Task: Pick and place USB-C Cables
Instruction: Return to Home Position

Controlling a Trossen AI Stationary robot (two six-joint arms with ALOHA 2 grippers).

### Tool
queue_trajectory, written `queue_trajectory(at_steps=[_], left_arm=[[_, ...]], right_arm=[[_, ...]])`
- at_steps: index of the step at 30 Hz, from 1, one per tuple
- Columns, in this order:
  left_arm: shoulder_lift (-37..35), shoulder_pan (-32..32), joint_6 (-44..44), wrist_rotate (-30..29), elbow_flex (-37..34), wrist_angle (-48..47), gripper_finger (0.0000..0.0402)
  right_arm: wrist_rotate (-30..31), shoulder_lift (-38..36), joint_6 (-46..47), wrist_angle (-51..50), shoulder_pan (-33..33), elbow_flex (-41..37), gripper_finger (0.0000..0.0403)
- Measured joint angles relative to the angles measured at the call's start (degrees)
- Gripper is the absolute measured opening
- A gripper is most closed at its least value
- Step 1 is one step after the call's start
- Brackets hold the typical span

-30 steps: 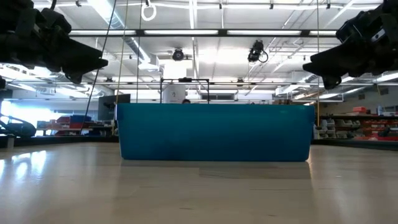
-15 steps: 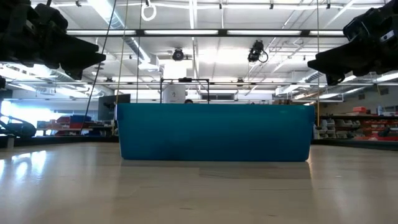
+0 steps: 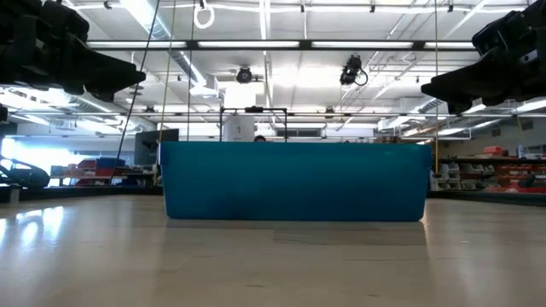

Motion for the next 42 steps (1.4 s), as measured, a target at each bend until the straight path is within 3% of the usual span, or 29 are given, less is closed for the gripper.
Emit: queue_trajectory(at_steps=[4,9,11,23,32,42], left_arm=[[0.0,0.0,-0.04,-0.03,0.0,0.04,0.0148],[0.0,0.0,-0.43,-0.02,0.0,-0.33,0.0038],[0.02,0.03,-1.24,0.18,0.02,-0.52,0.0012],[0.02,0.02,-5.81,4.73,0.02,-1.09,0.0007],[0.02,0.02,-5.72,4.81,-0.07,-0.2,0.0031],[0.04,0.02,-5.97,4.83,-0.07,0.48,0.0028]], right_arm=[[-0.07,0.02,1.34,0.02,0.0,0.0,0.0112],[-1.28,0.02,1.94,0.03,0.11,0.0,0.0022],[-1.54,0.02,1.39,0.08,0.11,0.0,0.001],[-4.95,0.09,5.94,0.83,0.13,0.0,0.0006],[-4.82,0.09,6.0,0.92,0.13,0.0,0.0017],[-4.8,0.09,6.0,0.92,0.13,0.0,0.0017]])
